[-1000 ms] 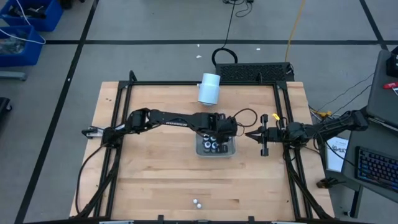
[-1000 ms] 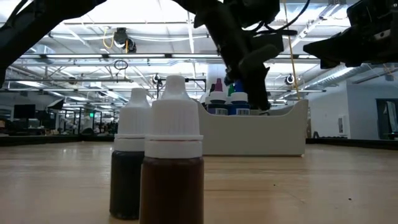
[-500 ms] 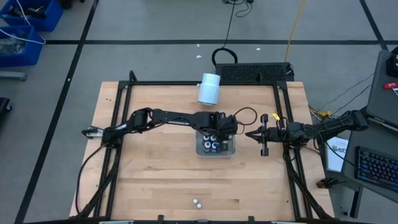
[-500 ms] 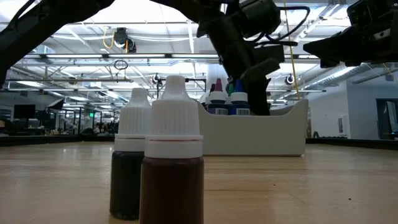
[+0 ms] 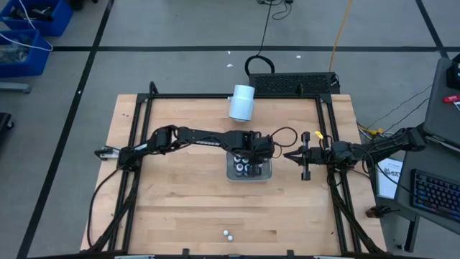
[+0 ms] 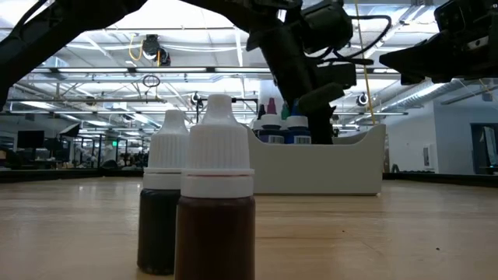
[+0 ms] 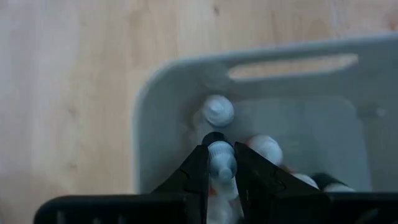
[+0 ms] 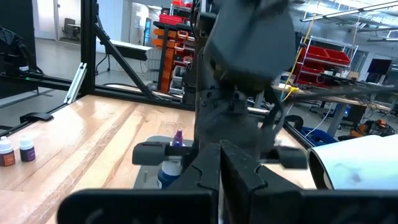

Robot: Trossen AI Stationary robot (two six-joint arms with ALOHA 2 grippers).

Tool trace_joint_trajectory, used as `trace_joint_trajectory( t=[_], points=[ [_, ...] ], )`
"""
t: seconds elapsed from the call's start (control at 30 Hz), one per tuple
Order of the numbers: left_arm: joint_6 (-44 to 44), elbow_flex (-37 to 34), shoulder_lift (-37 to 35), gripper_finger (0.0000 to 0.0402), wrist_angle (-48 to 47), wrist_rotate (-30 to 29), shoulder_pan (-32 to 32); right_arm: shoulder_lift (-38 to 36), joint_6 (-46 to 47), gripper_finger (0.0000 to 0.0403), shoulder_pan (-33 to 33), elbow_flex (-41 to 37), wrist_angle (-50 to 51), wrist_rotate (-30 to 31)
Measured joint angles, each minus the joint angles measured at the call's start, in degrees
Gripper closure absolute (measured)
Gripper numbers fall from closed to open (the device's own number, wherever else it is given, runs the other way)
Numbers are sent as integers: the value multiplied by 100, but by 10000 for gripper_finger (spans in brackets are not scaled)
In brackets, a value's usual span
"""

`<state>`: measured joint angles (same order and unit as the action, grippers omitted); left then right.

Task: Pick & Place food coloring
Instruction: Put the small black food coloring bottle into the gray bin

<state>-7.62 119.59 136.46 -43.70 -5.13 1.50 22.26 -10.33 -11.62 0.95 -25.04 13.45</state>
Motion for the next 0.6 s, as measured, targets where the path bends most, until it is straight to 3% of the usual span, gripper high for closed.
trace_joint_trajectory(
  t=[0.6],
  points=[
    [-179,3,79,305,155,156,19,1,5,399,0,0,-19,-2]
  ],
)
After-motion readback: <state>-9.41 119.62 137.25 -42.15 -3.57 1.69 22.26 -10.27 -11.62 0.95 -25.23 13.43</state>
